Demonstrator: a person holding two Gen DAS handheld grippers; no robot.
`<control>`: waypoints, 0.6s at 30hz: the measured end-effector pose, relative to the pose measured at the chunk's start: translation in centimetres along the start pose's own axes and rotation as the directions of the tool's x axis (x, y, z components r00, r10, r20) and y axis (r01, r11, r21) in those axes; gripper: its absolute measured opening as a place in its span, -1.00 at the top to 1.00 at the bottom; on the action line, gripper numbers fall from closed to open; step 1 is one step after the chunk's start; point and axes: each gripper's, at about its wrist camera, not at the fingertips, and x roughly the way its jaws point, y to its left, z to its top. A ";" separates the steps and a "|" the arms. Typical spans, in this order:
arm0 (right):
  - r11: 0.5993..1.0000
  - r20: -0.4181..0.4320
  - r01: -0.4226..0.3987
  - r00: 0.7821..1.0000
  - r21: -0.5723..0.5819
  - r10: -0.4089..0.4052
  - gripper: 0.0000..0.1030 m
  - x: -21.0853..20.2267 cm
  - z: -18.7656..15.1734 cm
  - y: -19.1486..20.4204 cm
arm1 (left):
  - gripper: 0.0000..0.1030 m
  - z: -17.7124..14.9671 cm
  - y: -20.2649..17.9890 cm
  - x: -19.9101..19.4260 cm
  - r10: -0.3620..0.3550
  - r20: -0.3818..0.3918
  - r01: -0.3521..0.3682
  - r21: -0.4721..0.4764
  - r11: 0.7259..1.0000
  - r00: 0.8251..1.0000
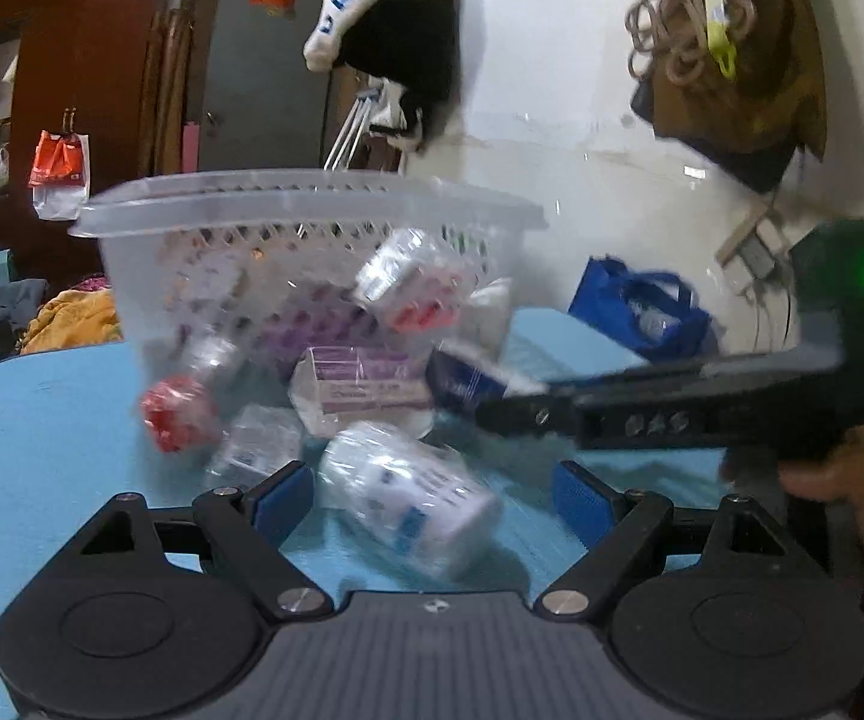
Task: Organize objects
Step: 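Grasp the white bottle with the left tool while the right tool grasps the white barcode card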
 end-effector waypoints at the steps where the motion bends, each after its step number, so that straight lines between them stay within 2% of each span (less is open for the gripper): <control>1: 1.000 0.023 0.011 1.000 0.003 -0.011 0.24 -0.5 0.0 -0.1 | -0.73 0.0 -0.5 0.3 0.012 -0.010 -0.012 0.013 1.000 1.000; 4: 1.000 0.035 0.023 0.999 -0.014 -0.022 0.23 -0.9 -0.3 0.0 | -0.73 -0.1 -1.6 1.0 0.078 -0.024 -0.076 0.046 0.996 0.997; 7: 1.000 0.014 -0.012 1.000 -0.003 0.012 0.23 -0.5 -0.6 0.0 | -0.72 -0.2 -2.3 1.8 0.139 -0.041 -0.135 0.081 0.987 0.989; 10: 1.000 0.060 0.006 0.998 -0.024 -0.004 0.22 -1.1 -0.7 0.4 | -0.39 -0.5 -2.2 2.2 0.180 -0.060 -0.174 0.089 0.981 0.982; 15: 1.000 0.092 0.002 0.996 -0.013 -0.001 0.22 -1.4 -0.8 0.3 | -0.34 -1.0 -1.4 0.8 0.159 0.005 -0.159 0.052 0.986 0.987; 18: 1.000 0.105 0.000 0.994 -0.007 0.001 0.22 -1.5 -0.8 0.2 | -0.34 -1.3 -1.5 -0.5 0.096 0.063 -0.100 0.054 0.994 0.993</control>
